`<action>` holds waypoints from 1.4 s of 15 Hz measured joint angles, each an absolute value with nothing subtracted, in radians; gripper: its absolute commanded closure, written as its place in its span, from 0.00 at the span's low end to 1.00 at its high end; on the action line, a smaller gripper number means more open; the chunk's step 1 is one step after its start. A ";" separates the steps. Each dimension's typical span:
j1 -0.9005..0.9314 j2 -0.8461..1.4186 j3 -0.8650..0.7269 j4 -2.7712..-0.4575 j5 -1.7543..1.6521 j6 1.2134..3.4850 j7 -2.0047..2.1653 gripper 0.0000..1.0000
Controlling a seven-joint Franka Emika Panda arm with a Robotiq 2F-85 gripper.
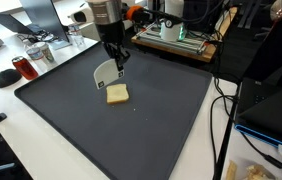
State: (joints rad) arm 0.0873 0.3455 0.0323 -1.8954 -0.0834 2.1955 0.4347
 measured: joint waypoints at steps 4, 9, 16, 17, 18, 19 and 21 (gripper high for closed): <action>0.177 0.352 -0.008 -1.894 -0.228 2.188 0.597 0.99; 0.266 0.387 -0.017 -1.849 -0.372 2.130 0.786 0.99; 0.321 0.489 -0.029 -1.717 -0.528 2.025 0.946 0.99; 0.325 0.507 -0.031 -1.699 -0.541 2.012 0.958 0.99; 0.328 0.525 -0.033 -1.681 -0.550 1.998 0.966 0.99; 0.332 0.543 -0.035 -1.663 -0.558 1.984 0.974 0.99; 0.335 0.578 -0.036 -1.631 -0.570 1.961 0.985 0.99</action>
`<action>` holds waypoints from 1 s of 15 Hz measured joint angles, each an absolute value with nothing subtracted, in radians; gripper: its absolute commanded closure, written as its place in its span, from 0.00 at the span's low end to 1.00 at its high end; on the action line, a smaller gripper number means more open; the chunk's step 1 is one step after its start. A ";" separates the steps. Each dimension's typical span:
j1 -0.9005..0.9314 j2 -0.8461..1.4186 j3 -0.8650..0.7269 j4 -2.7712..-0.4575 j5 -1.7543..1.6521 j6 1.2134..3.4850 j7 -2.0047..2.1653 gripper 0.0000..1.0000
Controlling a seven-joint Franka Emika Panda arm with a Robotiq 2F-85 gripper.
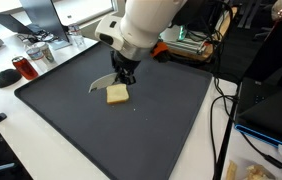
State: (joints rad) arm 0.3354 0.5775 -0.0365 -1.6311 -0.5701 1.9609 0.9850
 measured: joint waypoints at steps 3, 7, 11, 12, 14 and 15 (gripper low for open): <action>0.340 0.625 -0.039 -1.588 -0.576 1.932 0.990 0.99; 0.348 0.680 -0.045 -1.540 -0.579 1.899 0.994 0.99; 0.351 0.725 -0.050 -1.500 -0.579 1.882 0.994 0.99; 0.351 0.734 -0.050 -1.492 -0.579 1.882 0.993 0.99; 0.351 0.745 -0.051 -1.481 -0.579 1.884 0.993 0.99; 0.351 0.746 -0.053 -1.480 -0.579 1.888 0.993 0.99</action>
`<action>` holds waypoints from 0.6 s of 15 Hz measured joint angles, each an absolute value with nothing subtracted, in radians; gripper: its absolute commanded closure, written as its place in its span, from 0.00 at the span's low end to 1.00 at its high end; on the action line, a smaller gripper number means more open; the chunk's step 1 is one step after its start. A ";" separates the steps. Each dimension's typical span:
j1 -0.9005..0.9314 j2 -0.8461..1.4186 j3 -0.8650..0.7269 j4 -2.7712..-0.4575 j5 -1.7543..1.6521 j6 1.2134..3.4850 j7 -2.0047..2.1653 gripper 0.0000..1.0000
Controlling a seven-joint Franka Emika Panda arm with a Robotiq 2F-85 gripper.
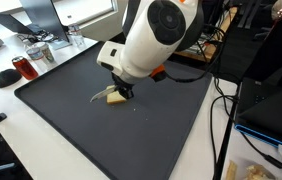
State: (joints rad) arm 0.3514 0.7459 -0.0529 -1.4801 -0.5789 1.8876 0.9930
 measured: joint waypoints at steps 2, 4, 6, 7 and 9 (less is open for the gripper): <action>0.352 0.745 -0.057 -1.480 -0.591 1.904 0.993 0.99; 0.352 0.745 -0.060 -1.481 -0.610 1.925 0.991 0.99; 0.349 0.744 -0.060 -1.492 -0.611 1.965 0.976 0.99; 0.345 0.741 -0.059 -1.500 -0.609 1.990 0.968 0.99; 0.327 0.718 -0.055 -1.538 -0.600 2.057 0.940 0.99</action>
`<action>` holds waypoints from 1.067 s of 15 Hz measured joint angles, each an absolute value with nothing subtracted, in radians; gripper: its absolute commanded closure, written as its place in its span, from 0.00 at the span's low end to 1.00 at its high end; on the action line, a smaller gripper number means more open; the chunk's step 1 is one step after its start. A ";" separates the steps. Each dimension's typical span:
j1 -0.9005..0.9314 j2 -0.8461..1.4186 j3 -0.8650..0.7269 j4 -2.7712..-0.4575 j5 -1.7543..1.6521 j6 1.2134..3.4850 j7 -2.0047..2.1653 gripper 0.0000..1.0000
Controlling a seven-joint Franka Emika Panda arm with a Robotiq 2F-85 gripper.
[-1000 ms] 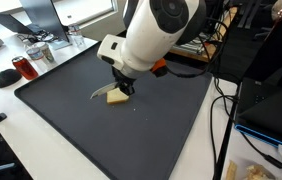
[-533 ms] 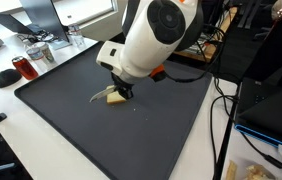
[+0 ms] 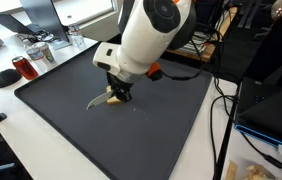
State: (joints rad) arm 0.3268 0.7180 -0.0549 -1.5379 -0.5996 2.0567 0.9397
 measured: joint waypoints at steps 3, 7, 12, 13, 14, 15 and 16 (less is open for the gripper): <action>0.282 0.646 -0.046 -1.630 -0.553 2.153 0.866 0.99; 0.208 0.521 -0.020 -1.762 -0.401 2.206 0.684 0.99; 0.146 0.399 -0.014 -1.879 -0.255 2.263 0.473 0.99; 0.132 0.380 -0.013 -1.900 -0.227 2.278 0.427 0.99; 0.116 0.363 -0.013 -1.920 -0.200 2.297 0.379 0.99; 0.099 0.348 -0.013 -1.940 -0.176 2.320 0.333 0.99; 0.081 0.335 -0.013 -1.959 -0.153 2.347 0.290 0.99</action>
